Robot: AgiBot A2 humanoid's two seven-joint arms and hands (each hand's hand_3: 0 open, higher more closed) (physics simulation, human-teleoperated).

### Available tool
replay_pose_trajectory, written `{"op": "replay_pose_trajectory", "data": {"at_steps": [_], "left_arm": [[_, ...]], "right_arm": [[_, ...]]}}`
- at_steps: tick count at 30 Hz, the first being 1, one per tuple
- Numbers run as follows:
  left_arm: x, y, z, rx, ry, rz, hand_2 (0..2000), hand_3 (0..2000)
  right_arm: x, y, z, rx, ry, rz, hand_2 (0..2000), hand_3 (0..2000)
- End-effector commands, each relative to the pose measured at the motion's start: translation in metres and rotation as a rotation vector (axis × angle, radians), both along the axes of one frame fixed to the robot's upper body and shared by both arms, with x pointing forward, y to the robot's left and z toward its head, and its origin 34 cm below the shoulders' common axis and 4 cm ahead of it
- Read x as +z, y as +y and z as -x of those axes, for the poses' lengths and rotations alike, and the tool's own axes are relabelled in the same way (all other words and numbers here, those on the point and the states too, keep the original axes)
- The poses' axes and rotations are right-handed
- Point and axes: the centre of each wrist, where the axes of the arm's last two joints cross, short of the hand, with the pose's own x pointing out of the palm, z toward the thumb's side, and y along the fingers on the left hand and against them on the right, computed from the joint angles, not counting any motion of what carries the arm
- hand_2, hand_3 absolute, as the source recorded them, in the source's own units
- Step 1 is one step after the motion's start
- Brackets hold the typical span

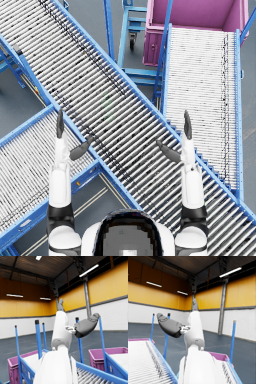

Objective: Pick up the oil and place it on the left assembly line, put the cola on the right, and keep Sprite still

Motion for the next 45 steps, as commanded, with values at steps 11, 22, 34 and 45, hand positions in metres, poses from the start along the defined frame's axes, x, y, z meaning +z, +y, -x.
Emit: {"op": "replay_pose_trajectory", "data": {"at_steps": [11, 22, 34, 45], "left_arm": [[0.033, 0.028, -0.004, 0.132, -0.105, 0.024, 0, 0], [0.023, 0.022, -0.010, 0.112, -0.065, 0.022, 0, 0], [0.017, 0.018, -0.007, 0.101, -0.055, 0.027, 0, 0], [0.031, 0.025, 0.001, 0.126, -0.116, 0.047, 0, 0]], "right_arm": [[0.027, -0.047, 0.004, -0.193, -0.108, -0.066, 0, 0], [-0.008, -0.043, 0.003, -0.188, 0.017, -0.080, 0, 0], [-0.019, -0.037, 0.005, -0.170, 0.050, -0.082, 0, 0], [-0.012, -0.035, 0.007, -0.164, 0.022, -0.084, 0, 0]]}}
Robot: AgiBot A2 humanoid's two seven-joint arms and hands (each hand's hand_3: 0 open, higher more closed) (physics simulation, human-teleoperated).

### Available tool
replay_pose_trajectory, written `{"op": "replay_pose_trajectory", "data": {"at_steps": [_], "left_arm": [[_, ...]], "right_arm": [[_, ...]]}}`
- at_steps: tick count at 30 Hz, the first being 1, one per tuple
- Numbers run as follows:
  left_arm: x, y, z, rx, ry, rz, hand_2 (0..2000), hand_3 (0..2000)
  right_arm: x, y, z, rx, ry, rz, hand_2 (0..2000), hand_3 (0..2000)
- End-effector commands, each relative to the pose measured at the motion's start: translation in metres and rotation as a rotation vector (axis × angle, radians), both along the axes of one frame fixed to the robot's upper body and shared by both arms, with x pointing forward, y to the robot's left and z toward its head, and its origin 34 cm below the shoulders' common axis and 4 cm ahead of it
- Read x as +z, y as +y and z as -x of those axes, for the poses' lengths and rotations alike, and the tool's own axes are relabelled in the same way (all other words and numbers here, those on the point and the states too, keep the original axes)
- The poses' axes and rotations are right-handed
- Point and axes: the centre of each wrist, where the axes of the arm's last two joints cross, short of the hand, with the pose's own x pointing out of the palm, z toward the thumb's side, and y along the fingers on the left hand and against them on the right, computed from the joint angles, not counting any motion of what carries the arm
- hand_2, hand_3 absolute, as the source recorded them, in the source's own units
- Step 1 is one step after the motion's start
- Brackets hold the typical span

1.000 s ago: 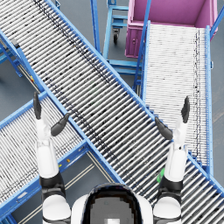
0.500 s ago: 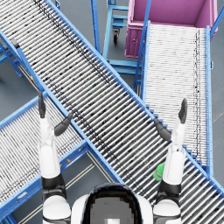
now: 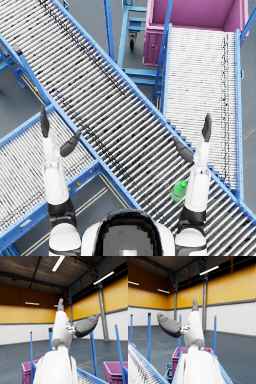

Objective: Pick up the oil and place it on the left assembly line, put the cola on the right, and keep Sprite still

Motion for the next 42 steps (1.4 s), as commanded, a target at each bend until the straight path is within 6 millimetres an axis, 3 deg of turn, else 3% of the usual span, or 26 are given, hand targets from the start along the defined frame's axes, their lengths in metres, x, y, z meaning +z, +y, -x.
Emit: {"op": "replay_pose_trajectory", "data": {"at_steps": [1, 2, 15, 29, 42], "left_arm": [[0.001, 0.001, 0.000, 0.002, -0.004, 0.001, 0, 0], [0.008, 0.004, 0.003, 0.014, -0.033, 0.005, 0, 0], [0.007, 0.004, 0.008, 0.017, -0.042, 0.012, 0, 0], [0.000, -0.002, 0.008, -0.002, -0.021, 0.011, 0, 0], [0.012, -0.004, 0.012, -0.008, -0.067, 0.003, 0, 0]], "right_arm": [[0.008, 0.000, 0.001, -0.001, -0.031, 0.005, 0, 0], [0.009, -0.001, 0.001, -0.004, -0.034, 0.004, 0, 0], [0.021, -0.015, 0.005, -0.057, -0.080, -0.013, 0, 0], [0.015, -0.017, 0.004, -0.064, -0.062, -0.023, 0, 0], [0.011, -0.017, 0.004, -0.064, -0.047, -0.029, 0, 0]]}}
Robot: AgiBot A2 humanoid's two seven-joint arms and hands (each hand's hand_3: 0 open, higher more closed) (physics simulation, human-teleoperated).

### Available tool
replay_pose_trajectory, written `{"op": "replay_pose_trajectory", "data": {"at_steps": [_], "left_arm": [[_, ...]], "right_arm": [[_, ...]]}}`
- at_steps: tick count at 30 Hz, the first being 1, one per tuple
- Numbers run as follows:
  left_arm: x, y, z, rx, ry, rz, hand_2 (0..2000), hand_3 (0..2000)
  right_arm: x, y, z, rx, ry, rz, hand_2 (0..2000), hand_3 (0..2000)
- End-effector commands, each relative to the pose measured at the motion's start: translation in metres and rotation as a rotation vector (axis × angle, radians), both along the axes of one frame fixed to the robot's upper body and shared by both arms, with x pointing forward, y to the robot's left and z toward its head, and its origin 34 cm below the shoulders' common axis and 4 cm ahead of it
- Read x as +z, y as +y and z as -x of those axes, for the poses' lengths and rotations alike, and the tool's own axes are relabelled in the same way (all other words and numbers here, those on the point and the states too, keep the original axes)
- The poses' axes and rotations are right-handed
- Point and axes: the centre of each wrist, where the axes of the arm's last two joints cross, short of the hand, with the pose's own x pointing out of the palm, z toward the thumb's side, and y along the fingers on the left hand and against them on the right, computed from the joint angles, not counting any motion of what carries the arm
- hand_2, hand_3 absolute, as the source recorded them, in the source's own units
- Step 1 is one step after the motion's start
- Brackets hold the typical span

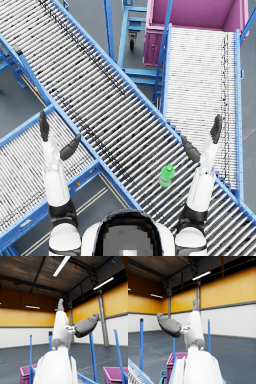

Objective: Pick up the oil and place it on the left assembly line, put the cola on the right, and keep Sprite still

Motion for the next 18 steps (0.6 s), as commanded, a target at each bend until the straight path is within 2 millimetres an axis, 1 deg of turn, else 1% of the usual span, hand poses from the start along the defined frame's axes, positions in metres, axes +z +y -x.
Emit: {"op": "replay_pose_trajectory", "data": {"at_steps": [1, 2, 3, 4, 5, 6, 8, 9, 10, 11, 13, 14, 15, 16, 17, 18], "left_arm": [[0.0005, -0.0003, 0.0003, -0.001, -0.003, -0.001, 0, 0], [0.0009, -0.0006, 0.0005, -0.002, -0.004, -0.001, 0, 0], [0.0012, -0.0008, 0.0007, -0.002, -0.006, -0.001, 0, 0], [0.0050, -0.0005, 0.0014, -0.001, -0.020, -0.003, 0, 0], [0.0040, -0.0015, 0.0015, -0.004, -0.016, -0.004, 0, 0], [0.0040, -0.0015, 0.0024, -0.004, -0.019, -0.004, 0, 0], [0.0040, -0.0005, 0.0034, 0.000, -0.021, 0.000, 0, 0], [0.0040, 0.0005, 0.0034, 0.003, -0.021, 0.002, 0, 0], [0.0000, -0.0012, 0.0023, -0.003, -0.006, 0.002, 0, 0], [0.0000, -0.0009, 0.0025, -0.002, -0.006, 0.003, 0, 0], [0.0000, -0.0006, 0.0028, 0.000, -0.007, 0.004, 0, 0], [0.0000, -0.0004, 0.0029, 0.000, -0.007, 0.004, 0, 0], [0.0030, 0.0005, 0.0044, 0.004, -0.021, 0.004, 0, 0], [-0.0003, -0.0003, 0.0033, 0.001, -0.007, 0.005, 0, 0], [-0.0005, -0.0003, 0.0035, 0.001, -0.007, 0.006, 0, 0], [-0.0006, -0.0002, 0.0037, 0.001, -0.007, 0.006, 0, 0]], "right_arm": [[0.0055, 0.0007, 0.0000, 0.003, -0.018, 0.008, 0, 0], [0.0065, 0.0006, 0.0000, 0.003, -0.022, 0.009, 0, 0], [0.0010, 0.0007, 0.0000, 0.002, -0.004, 0.002, 0, 0], [0.0015, 0.0009, 0.0000, 0.003, -0.005, 0.003, 0, 0], [0.0065, -0.0004, -0.0001, -0.001, -0.022, 0.007, 0, 0], [0.0020, 0.0008, 0.0000, 0.003, -0.007, 0.003, 0, 0], [0.0055, -0.0004, 0.0010, -0.002, -0.021, 0.005, 0, 0], [0.0021, 0.0005, 0.0002, 0.001, -0.008, 0.002, 0, 0], [0.0065, -0.0004, 0.0019, -0.003, -0.026, 0.005, 0, 0], [0.0021, 0.0004, 0.0008, 0.001, -0.009, 0.001, 0, 0], [0.0055, -0.0004, 0.0029, -0.004, -0.025, 0.003, 0, 0], [0.0022, 0.0003, 0.0018, -0.001, -0.011, 0.001, 0, 0], [0.0065, 0.0006, 0.0029, 0.000, -0.028, 0.006, 0, 0], [0.0065, -0.0004, 0.0019, -0.003, -0.026, 0.005, 0, 0], [0.0023, 0.0005, 0.0022, 0.000, -0.012, 0.001, 0, 0], [0.0055, 0.0007, 0.0020, 0.001, -0.023, 0.005, 0, 0]]}}
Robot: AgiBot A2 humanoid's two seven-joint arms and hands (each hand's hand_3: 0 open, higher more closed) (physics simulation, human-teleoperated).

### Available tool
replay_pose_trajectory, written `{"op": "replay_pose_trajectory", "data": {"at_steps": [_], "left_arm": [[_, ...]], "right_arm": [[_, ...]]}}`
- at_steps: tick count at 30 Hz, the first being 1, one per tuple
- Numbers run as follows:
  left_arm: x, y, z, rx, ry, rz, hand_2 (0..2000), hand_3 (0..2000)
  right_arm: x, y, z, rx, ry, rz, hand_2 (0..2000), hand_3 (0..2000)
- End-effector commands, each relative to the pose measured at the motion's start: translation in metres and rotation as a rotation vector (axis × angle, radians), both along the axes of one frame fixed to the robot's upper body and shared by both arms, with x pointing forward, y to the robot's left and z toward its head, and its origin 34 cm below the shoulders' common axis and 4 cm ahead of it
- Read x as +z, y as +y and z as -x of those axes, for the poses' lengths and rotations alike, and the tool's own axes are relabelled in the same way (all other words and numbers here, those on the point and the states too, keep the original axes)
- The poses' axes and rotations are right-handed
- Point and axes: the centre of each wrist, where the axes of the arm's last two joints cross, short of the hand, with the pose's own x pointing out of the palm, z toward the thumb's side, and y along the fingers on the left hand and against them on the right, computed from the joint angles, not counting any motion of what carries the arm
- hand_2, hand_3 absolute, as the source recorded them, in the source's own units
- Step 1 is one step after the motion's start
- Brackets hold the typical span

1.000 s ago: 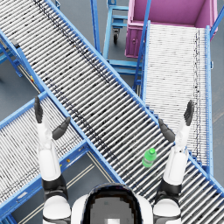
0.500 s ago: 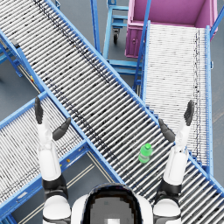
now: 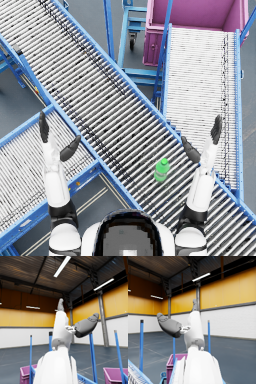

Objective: Pick up the oil and place it on the left assembly line, put the cola on the right, and keep Sprite still

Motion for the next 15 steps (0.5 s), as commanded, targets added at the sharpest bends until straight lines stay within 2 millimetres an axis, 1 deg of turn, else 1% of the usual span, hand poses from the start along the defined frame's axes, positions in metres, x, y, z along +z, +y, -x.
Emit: {"op": "replay_pose_trajectory", "data": {"at_steps": [1, 2, 3, 4, 5, 6, 7, 8, 9, 10, 11, 12, 13, 15], "left_arm": [[-0.0001, 0.0000, 0.0001, 0.000, 0.000, 0.000, 0, 0], [-0.0002, 0.0000, 0.0002, 0.000, 0.000, 0.000, 0, 0], [-0.0002, 0.0000, 0.0003, 0.000, 0.000, 0.001, 0, 0], [-0.0003, 0.0001, 0.0003, 0.000, 0.000, 0.001, 0, 0], [-0.0003, 0.0001, 0.0003, 0.000, 0.000, 0.001, 0, 0], [0.0047, 0.0007, 0.0016, 0.003, -0.019, -0.002, 0, 0], [0.0047, 0.0007, 0.0007, 0.003, -0.017, -0.002, 0, 0], [0.0002, 0.0001, 0.0006, 0.001, -0.002, 0.001, 0, 0], [0.0003, 0.0001, 0.0005, 0.001, -0.002, 0.001, 0, 0], [0.0048, 0.0017, 0.0016, 0.007, -0.019, 0.001, 0, 0], [0.0005, 0.0004, 0.0007, 0.002, -0.004, 0.002, 0, 0], [0.0037, 0.0017, 0.0016, 0.007, -0.016, 0.003, 0, 0], [0.0004, 0.0007, 0.0010, 0.003, -0.004, 0.003, 0, 0], [0.0048, 0.0038, 0.0025, 0.014, -0.022, 0.006, 0, 0]], "right_arm": [[0.0021, -0.0008, -0.0002, -0.002, -0.007, 0.001, 0, 0], [-0.0006, 0.0001, -0.0001, 0.000, 0.002, -0.001, 0, 0], [0.0031, 0.0002, 0.0008, 0.000, -0.012, 0.004, 0, 0], [-0.0009, 0.0003, 0.0001, 0.001, 0.003, -0.001, 0, 0], [-0.0009, 0.0004, 0.0003, 0.001, 0.002, -0.001, 0, 0], [0.0021, -0.0008, 0.0008, -0.003, -0.009, 0.001, 0, 0], [0.0011, -0.0008, -0.0001, -0.003, -0.004, 0.000, 0, 0], [0.0011, 0.0002, -0.0001, 0.001, -0.004, 0.001, 0, 0], [-0.0019, 0.0004, 0.0002, 0.001, 0.006, -0.003, 0, 0], [-0.0022, 0.0005, 0.0001, 0.001, 0.007, -0.003, 0, 0], [0.0021, 0.0002, -0.0001, 0.001, -0.007, 0.002, 0, 0], [0.0011, 0.0013, -0.0001, 0.004, -0.004, 0.002, 0, 0], [-0.0024, 0.0010, 0.0000, 0.003, 0.008, -0.002, 0, 0], [0.0021, 0.0023, -0.0001, 0.008, -0.007, 0.005, 0, 0]]}}
